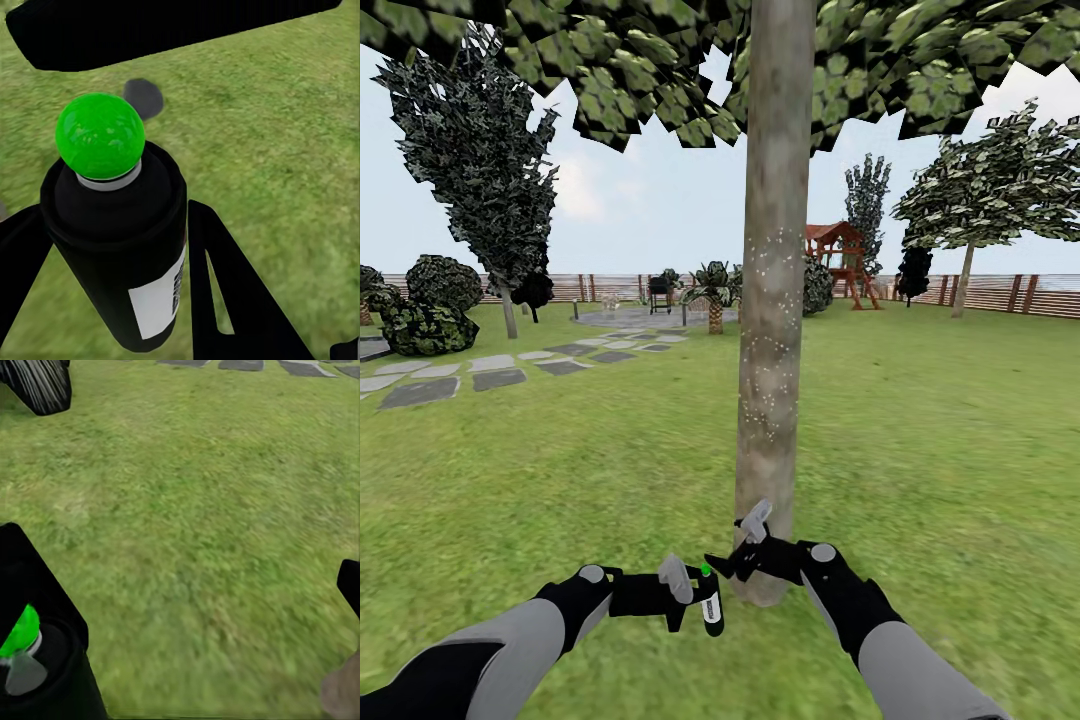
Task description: In the garden, pick up the pesticide atomizer on the floor and spray pesticide onto both trees until each tree trunk is fully covered.
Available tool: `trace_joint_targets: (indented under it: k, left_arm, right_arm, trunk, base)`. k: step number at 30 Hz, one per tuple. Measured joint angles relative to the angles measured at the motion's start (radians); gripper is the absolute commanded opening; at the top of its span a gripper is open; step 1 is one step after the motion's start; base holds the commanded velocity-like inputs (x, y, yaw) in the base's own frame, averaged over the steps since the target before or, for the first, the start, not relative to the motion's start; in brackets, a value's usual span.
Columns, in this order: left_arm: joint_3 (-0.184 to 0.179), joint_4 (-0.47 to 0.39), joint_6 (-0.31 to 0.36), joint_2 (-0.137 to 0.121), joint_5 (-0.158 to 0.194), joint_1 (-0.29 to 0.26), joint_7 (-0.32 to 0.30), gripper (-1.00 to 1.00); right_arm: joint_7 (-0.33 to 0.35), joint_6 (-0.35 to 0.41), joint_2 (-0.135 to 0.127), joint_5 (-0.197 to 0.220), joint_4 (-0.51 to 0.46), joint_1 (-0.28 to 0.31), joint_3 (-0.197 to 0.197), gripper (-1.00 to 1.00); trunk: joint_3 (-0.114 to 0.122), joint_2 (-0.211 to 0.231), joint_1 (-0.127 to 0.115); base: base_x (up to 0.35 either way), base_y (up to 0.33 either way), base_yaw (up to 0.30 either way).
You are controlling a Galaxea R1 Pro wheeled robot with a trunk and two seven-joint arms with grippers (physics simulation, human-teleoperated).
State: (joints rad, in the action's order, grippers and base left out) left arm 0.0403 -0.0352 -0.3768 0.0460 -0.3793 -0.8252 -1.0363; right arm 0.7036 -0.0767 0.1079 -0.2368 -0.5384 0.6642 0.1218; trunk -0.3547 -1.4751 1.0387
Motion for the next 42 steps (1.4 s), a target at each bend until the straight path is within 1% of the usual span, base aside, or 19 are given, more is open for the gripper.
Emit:
trace_joint_targets:
  k: [1, 2, 3, 6, 17, 25, 26, 29, 31, 33, 38, 39, 40, 41, 42]
  left_arm:
    - [0.000, 0.000, 0.000, 0.000, 0.000, 0.000, 0.000, -1.00]
    - [0.000, 0.000, 0.000, 0.000, 0.000, 0.000, 0.000, -1.00]
    - [0.000, 0.000, 0.000, 0.000, 0.000, 0.000, 0.000, -1.00]
    - [0.000, 0.000, 0.000, 0.000, 0.000, 0.000, 0.000, -1.00]
    - [0.000, 0.000, 0.000, 0.000, 0.000, 0.000, 0.000, -1.00]
    - [0.000, 0.000, 0.000, 0.000, 0.000, 0.000, 0.000, -1.00]
    - [0.000, 0.000, 0.000, 0.000, 0.000, 0.000, 0.000, -1.00]
    - [0.000, 0.000, 0.000, 0.000, 0.000, 0.000, 0.000, -1.00]
    - [0.000, 0.000, 0.000, 0.000, 0.000, 0.000, 0.000, -1.00]
    - [0.000, 0.000, 0.000, 0.000, 0.000, 0.000, 0.000, -1.00]
    - [0.000, 0.000, 0.000, 0.000, 0.000, 0.000, 0.000, -1.00]
    - [0.000, 0.000, 0.000, 0.000, 0.000, 0.000, 0.000, -1.00]
    - [0.000, 0.000, 0.000, 0.000, 0.000, 0.000, 0.000, -1.00]
    - [0.000, 0.000, 0.000, 0.000, 0.000, 0.000, 0.000, -1.00]
    - [0.000, 0.000, 0.000, 0.000, 0.000, 0.000, 0.001, -1.00]
  right_arm:
    - [0.000, 0.000, 0.000, 0.001, 0.000, 0.000, 0.011, 1.00]
    - [-0.001, 0.001, 0.001, 0.003, 0.000, 0.000, 0.039, 1.00]
    - [-0.001, 0.001, 0.001, 0.005, 0.000, 0.000, 0.055, 1.00]
    - [-0.001, 0.001, 0.001, 0.007, 0.000, 0.000, 0.068, 1.00]
    - [-0.002, 0.002, 0.000, 0.007, -0.001, 0.000, 0.071, 1.00]
    - [-0.004, 0.002, -0.004, 0.008, -0.005, 0.000, 0.064, 1.00]
    - [-0.004, 0.002, -0.006, 0.008, -0.008, 0.000, 0.053, 1.00]
    - [-0.008, 0.002, -0.007, 0.009, -0.010, 0.000, -0.026, 1.00]
    - [-0.008, 0.003, -0.009, 0.009, -0.011, 0.000, -0.055, 1.00]
    - [-0.009, 0.003, -0.011, 0.010, -0.011, 0.000, -0.068, 1.00]
    - [-0.013, 0.002, -0.018, 0.011, -0.012, 0.000, -0.084, 1.00]
    - [-0.019, 0.002, -0.021, 0.011, -0.012, 0.000, -0.107, 1.00]
    - [-0.028, 0.002, -0.023, 0.011, -0.012, 0.000, -0.157, 1.00]
    - [-0.039, 0.001, -0.024, 0.011, -0.012, 0.000, -0.216, 1.00]
    - [-0.055, 0.000, -0.026, 0.011, -0.012, 0.000, -0.282, 1.00]
  trunk:
    - [0.000, 0.000, 0.000]
    - [0.000, 0.000, 0.000]
    - [0.000, 0.000, 0.000]
    - [0.000, 0.000, 0.000]
    - [0.000, 0.000, 0.000]
    - [0.000, 0.000, 0.000]
    - [0.000, 0.000, 0.000]
    - [0.000, 0.000, 0.000]
    - [0.000, 0.000, 0.000]
    - [0.000, 0.000, 0.000]
    - [0.000, 0.000, 0.000]
    - [0.000, 0.000, 0.000]
    - [0.000, 0.000, 0.000]
    - [0.000, 0.000, 0.000]
    - [0.000, 0.000, 0.000]
  base:
    - [0.000, 0.000, 0.000]
    - [0.000, 0.000, 0.000]
    - [0.000, 0.000, 0.000]
    - [0.000, 0.000, 0.000]
    - [0.000, 0.000, 0.000]
    - [0.000, 0.000, 0.000]
    - [0.000, 0.000, 0.000]
    - [0.000, 0.000, 0.000]
    - [0.000, 0.000, 0.000]
    - [0.000, 0.000, 0.000]
    - [0.000, 0.000, 0.000]
    - [0.000, 0.000, 0.000]
    - [0.000, 0.000, 0.000]
    - [0.000, 0.000, 0.000]
    - [0.000, 0.000, 0.000]
